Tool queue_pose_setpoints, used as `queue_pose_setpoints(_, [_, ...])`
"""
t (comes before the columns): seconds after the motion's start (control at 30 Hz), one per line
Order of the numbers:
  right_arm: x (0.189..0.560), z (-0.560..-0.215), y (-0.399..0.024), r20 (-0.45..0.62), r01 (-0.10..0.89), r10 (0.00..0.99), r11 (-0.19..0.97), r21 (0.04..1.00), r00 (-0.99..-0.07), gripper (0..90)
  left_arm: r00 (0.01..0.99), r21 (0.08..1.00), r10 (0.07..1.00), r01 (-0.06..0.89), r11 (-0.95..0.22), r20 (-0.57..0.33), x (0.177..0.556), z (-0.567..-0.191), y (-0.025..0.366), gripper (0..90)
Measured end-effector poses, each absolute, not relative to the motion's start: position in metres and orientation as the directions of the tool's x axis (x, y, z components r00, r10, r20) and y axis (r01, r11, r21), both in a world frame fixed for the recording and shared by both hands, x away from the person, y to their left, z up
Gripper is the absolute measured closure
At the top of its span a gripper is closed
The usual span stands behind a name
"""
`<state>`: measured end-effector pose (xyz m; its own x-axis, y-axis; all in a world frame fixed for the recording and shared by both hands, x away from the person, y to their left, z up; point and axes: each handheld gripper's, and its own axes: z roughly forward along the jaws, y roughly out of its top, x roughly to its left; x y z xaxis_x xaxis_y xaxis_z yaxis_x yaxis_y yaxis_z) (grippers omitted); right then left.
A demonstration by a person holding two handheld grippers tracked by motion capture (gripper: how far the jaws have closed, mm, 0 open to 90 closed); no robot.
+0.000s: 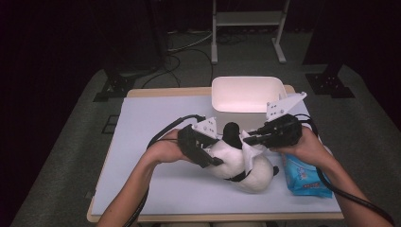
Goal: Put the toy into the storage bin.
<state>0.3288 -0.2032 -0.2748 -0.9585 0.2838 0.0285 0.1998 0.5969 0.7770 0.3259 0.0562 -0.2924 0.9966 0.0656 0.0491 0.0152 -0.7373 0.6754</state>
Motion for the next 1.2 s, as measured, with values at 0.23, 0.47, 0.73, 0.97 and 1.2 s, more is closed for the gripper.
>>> queue_pose_setpoints(0.23, [0.329,-0.264,-0.196,0.01,0.171,0.263,0.596,0.785,-0.965,81.4,0.997,0.67,0.054,0.003,-0.743,0.055,0.326,-0.29,0.05,36.8])
queue_pose_setpoints(0.47, [0.326,-0.258,-0.184,-0.001,0.146,0.236,0.605,0.783,-0.972,81.3,0.997,0.668,0.046,-0.003,-0.744,0.056,0.325,-0.289,0.042,36.8])
queue_pose_setpoints(0.73, [0.325,-0.265,-0.187,-0.011,0.154,0.247,0.639,0.753,-0.969,81.8,0.998,0.67,0.046,0.006,-0.742,0.042,0.326,-0.293,0.037,34.0])
queue_pose_setpoints(0.97, [0.324,-0.272,-0.192,-0.014,0.171,0.264,0.663,0.728,-0.965,82.5,0.998,0.674,0.05,0.013,-0.738,0.035,0.326,-0.295,0.033,30.1])
queue_pose_setpoints(1.2, [0.325,-0.278,-0.195,0.003,0.189,0.272,0.663,0.724,-0.962,83.0,0.998,0.679,0.059,0.026,-0.734,0.026,0.327,-0.295,0.033,27.2])
